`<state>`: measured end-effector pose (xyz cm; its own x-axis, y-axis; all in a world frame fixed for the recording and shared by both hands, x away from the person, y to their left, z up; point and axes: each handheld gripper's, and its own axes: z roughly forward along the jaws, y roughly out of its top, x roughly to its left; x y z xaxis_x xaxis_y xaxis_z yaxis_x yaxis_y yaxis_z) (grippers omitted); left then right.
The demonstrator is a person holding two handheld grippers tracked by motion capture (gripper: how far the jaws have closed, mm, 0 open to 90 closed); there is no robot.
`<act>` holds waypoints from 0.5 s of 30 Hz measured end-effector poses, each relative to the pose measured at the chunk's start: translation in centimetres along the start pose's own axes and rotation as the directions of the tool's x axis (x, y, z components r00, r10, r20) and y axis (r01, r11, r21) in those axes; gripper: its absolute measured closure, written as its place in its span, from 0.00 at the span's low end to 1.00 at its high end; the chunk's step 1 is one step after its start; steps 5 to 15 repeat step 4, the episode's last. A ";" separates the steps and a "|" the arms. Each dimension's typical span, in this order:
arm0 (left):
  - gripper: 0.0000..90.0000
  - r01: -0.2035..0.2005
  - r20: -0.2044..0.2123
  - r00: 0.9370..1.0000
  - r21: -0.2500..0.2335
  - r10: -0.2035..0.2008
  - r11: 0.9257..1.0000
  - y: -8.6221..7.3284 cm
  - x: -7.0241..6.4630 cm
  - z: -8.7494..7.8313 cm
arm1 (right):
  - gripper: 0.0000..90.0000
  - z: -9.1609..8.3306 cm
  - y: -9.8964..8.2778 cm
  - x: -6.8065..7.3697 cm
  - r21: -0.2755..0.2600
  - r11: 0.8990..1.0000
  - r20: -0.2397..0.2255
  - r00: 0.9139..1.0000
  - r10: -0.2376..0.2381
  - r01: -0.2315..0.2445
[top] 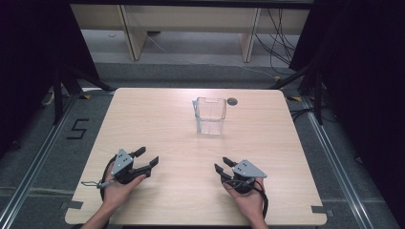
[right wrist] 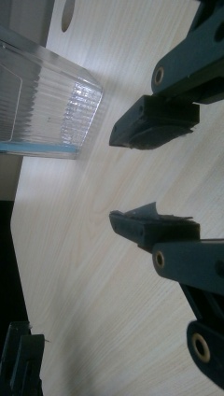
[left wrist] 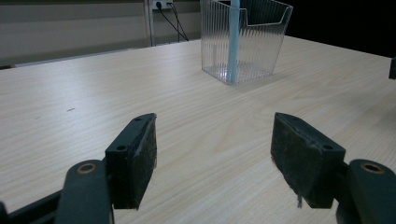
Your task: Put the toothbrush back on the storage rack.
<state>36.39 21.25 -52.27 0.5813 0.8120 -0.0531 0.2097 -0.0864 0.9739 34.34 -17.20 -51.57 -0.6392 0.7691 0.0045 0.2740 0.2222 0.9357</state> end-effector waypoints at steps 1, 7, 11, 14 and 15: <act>0.35 -0.003 -0.006 1.000 -0.021 0.003 1.000 -0.1 0.0 0.1 | 0.63 0.0 0.0 -0.1 -0.006 1.000 0.009 1.000 -0.012 0.012; 0.35 -0.008 -0.009 1.000 -0.016 0.007 1.000 -0.1 -0.1 -0.2 | 0.63 0.0 0.1 0.0 0.005 1.000 -0.005 1.000 0.016 -0.016; 0.35 -0.008 -0.009 1.000 -0.016 0.007 1.000 -0.1 -0.1 -0.2 | 0.63 0.0 0.1 0.0 0.005 1.000 -0.005 1.000 0.016 -0.016; 0.35 -0.008 -0.009 1.000 -0.016 0.007 1.000 -0.1 -0.1 -0.2 | 0.63 0.0 0.1 0.0 0.005 1.000 -0.005 1.000 0.016 -0.016; 0.35 -0.008 -0.009 1.000 -0.016 0.007 1.000 -0.1 -0.1 -0.2 | 0.63 0.0 0.1 0.0 0.005 1.000 -0.005 1.000 0.016 -0.016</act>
